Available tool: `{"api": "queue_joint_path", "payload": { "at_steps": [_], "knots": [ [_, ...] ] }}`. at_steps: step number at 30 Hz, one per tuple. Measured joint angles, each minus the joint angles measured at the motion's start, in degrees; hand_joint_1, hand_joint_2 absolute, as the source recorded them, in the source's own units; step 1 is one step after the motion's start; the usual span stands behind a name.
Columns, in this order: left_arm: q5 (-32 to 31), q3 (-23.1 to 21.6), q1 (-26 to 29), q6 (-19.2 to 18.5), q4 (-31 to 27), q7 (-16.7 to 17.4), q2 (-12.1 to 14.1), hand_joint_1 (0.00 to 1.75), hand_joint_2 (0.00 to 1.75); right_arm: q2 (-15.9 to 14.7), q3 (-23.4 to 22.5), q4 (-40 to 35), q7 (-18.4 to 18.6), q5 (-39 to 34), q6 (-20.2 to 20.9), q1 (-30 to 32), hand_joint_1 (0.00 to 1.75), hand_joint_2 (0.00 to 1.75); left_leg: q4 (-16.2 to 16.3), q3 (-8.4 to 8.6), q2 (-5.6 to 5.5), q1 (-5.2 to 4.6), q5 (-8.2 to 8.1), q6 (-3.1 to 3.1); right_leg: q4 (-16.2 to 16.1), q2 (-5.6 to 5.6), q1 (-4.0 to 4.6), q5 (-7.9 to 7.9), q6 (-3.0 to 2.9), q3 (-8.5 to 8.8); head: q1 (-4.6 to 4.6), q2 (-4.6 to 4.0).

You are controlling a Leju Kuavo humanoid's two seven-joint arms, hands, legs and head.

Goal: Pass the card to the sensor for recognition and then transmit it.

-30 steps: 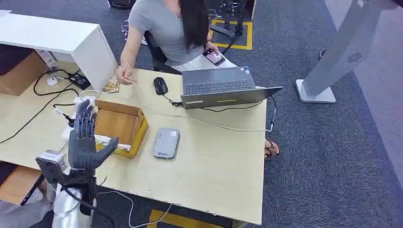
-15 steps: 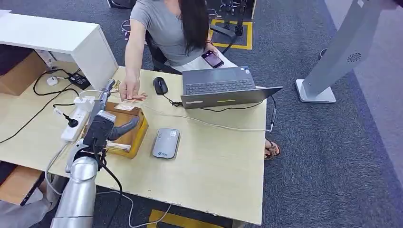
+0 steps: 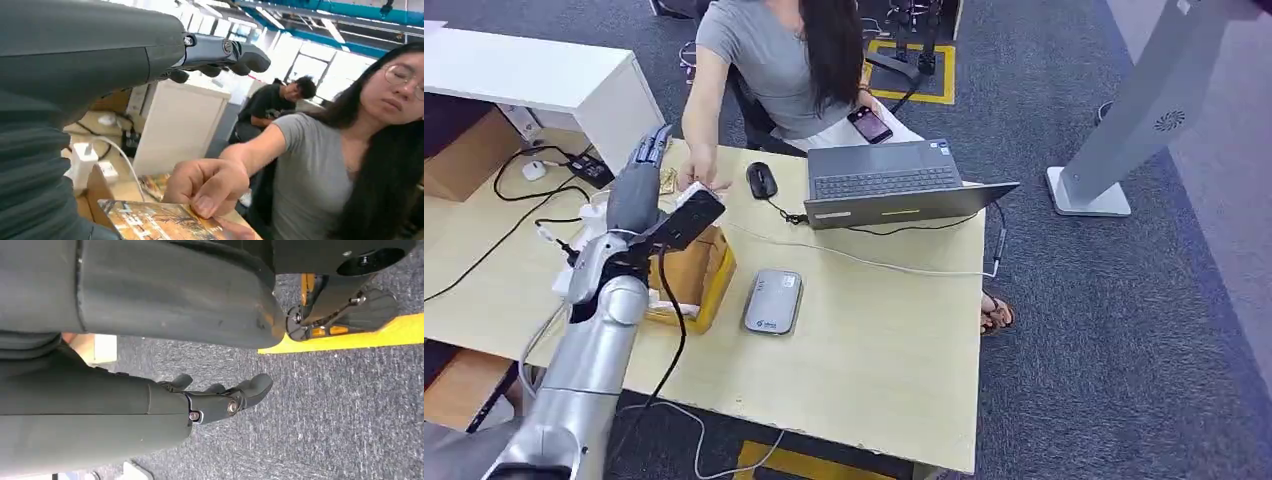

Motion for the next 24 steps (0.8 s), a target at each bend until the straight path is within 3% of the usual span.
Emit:
{"api": "queue_joint_path", "payload": {
  "at_steps": [3, 7, 17, 18, 24],
  "knots": [
    [-4.50, -1.31, -2.44, 1.88, 1.77, 2.23, 0.98, 0.00, 1.75, 0.00, 0.02, 0.00, 0.44, 0.52, 0.13, -0.02, 0.00, 0.00, 0.03, -0.02, 0.01, 0.00, 0.03, 0.04, 0.00, 0.01, 0.00, 0.01, 0.01, -0.04, -0.02, 0.02],
    [-15.99, -4.54, -7.02, 6.75, 6.85, 8.08, 2.97, 0.00, 1.75, 0.00, 0.02, 0.02, 1.25, 1.79, 0.92, -0.24, 0.00, 0.00, 0.02, -0.07, 0.03, 0.00, 0.08, 0.06, 0.02, 0.01, 0.00, 0.06, 0.01, -0.04, 0.00, 0.02],
    [-17.30, -6.66, -9.61, 7.19, 10.69, 8.76, 3.74, 0.00, 1.75, 0.00, 0.02, 0.20, 1.62, 1.79, 1.07, -0.29, 0.00, 0.00, 0.03, -0.08, 0.02, -0.01, 0.08, 0.06, 0.01, 0.00, -0.01, 0.06, 0.02, -0.04, 0.00, 0.02],
    [-17.30, -6.77, -9.71, 7.19, 10.95, 8.76, 3.74, 1.75, 1.75, 0.00, 0.02, 0.20, 1.64, 1.79, 1.07, -0.29, 0.00, 0.00, 0.03, -0.08, 0.02, -0.01, 0.08, 0.06, 0.01, 0.00, -0.01, 0.06, 0.02, -0.04, 0.02, 0.02],
    [-17.28, -7.43, -9.94, 7.19, 12.04, 8.76, 3.74, 1.75, 1.75, 0.00, 0.02, 0.28, 1.62, 1.79, 1.07, -0.30, 0.00, 0.00, 0.03, -0.07, 0.02, -0.01, 0.08, 0.06, 0.01, 0.00, -0.01, 0.07, 0.02, -0.05, 0.00, 0.02]
  ]
}}
